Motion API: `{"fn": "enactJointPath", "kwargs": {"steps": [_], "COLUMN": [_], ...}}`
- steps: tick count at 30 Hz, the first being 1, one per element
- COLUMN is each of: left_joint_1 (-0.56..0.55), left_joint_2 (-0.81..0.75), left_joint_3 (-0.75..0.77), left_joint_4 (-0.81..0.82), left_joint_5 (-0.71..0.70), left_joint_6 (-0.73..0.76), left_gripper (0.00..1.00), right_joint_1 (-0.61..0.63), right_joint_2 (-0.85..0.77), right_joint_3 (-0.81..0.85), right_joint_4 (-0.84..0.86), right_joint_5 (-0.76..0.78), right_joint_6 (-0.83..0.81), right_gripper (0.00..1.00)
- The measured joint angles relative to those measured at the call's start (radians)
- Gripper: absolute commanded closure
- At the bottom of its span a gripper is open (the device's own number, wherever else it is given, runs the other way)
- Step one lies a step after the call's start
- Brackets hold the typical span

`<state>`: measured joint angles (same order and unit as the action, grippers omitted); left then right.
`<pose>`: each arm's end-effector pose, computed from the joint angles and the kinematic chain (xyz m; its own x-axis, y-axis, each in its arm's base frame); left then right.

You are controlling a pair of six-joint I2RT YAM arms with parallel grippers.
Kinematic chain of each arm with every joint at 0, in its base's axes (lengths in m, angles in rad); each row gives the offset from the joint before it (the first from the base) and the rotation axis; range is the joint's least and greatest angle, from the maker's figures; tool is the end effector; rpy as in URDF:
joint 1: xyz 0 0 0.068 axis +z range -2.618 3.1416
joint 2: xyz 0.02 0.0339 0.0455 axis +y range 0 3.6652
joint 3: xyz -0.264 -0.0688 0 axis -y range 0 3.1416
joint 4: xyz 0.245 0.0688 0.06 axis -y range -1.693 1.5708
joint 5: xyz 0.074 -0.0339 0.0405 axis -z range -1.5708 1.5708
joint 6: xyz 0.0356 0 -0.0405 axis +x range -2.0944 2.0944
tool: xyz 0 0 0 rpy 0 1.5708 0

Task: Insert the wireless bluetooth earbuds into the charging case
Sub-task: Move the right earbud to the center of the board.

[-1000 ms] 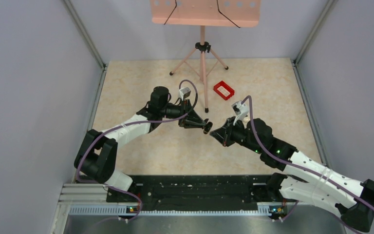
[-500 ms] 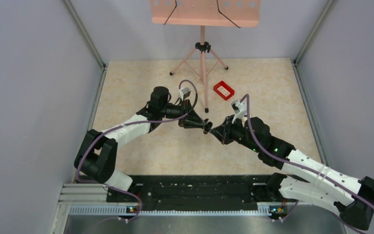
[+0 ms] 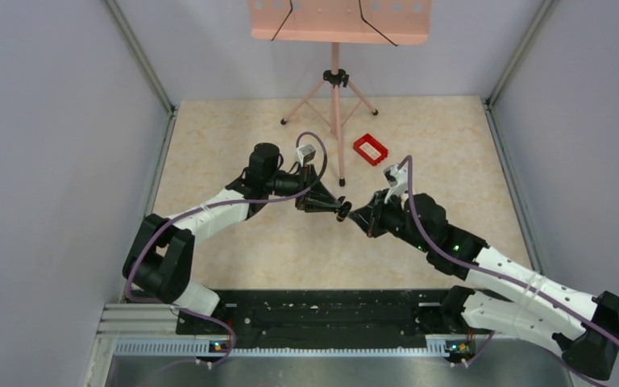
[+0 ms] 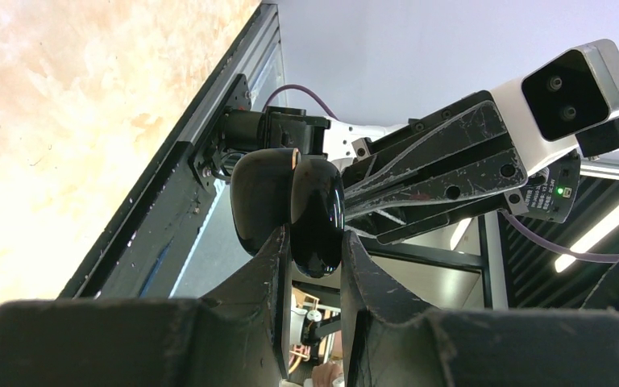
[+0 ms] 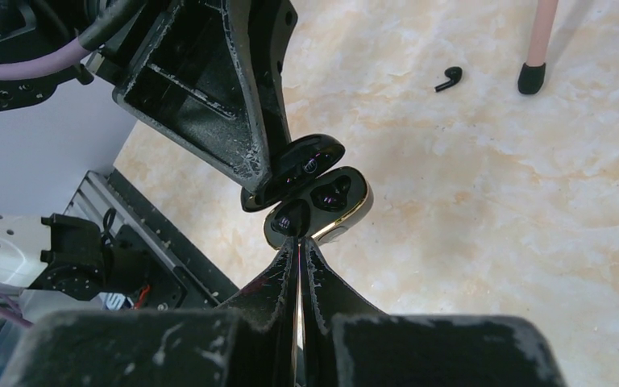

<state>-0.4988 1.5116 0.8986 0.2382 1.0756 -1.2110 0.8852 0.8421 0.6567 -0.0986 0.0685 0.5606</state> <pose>0.2694 -0.1825 0.2519 -0.9989 0.0377 -0.0262 0.0323 0.1729 -0.9844 0.1293 0.1542 0.2936 -0.5387 0.1792 -0.8232 -0.5245 0.6934 0.4942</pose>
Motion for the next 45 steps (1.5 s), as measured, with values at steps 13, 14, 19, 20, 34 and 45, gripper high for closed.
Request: {"fn": "enactJointPath", "kwargs": {"steps": [13, 14, 19, 20, 34, 45], "left_joint_1": [0.163, 0.195, 0.328, 0.346, 0.459, 0.462], "left_joint_2": [-0.11, -0.126, -0.182, -0.185, -0.274, -0.304], "left_joint_3": [0.0, -0.004, -0.052, -0.06, -0.129, -0.157], "left_joint_4": [-0.278, -0.323, -0.437, -0.451, -0.513, -0.512], "left_joint_5": [-0.002, -0.004, -0.014, -0.019, -0.126, -0.151], "left_joint_6": [0.214, 0.249, 0.342, 0.351, 0.388, 0.388], "left_gripper": [1.0, 1.0, 1.0, 1.0, 1.0, 1.0], "right_joint_1": [-0.184, -0.188, -0.188, -0.188, -0.18, -0.169], "right_joint_2": [0.055, 0.102, 0.357, 0.409, 1.009, 1.257], "right_joint_3": [0.06, 0.079, 0.165, 0.182, 0.569, 0.818], "right_joint_4": [-0.102, -0.112, -0.116, -0.112, -0.073, -0.133], "right_joint_5": [0.064, 0.061, 0.026, 0.018, 0.02, 0.119], "right_joint_6": [0.082, 0.09, 0.098, 0.098, 0.033, -0.019], "right_gripper": [0.59, 0.59, 0.58, 0.58, 0.6, 0.6]}}
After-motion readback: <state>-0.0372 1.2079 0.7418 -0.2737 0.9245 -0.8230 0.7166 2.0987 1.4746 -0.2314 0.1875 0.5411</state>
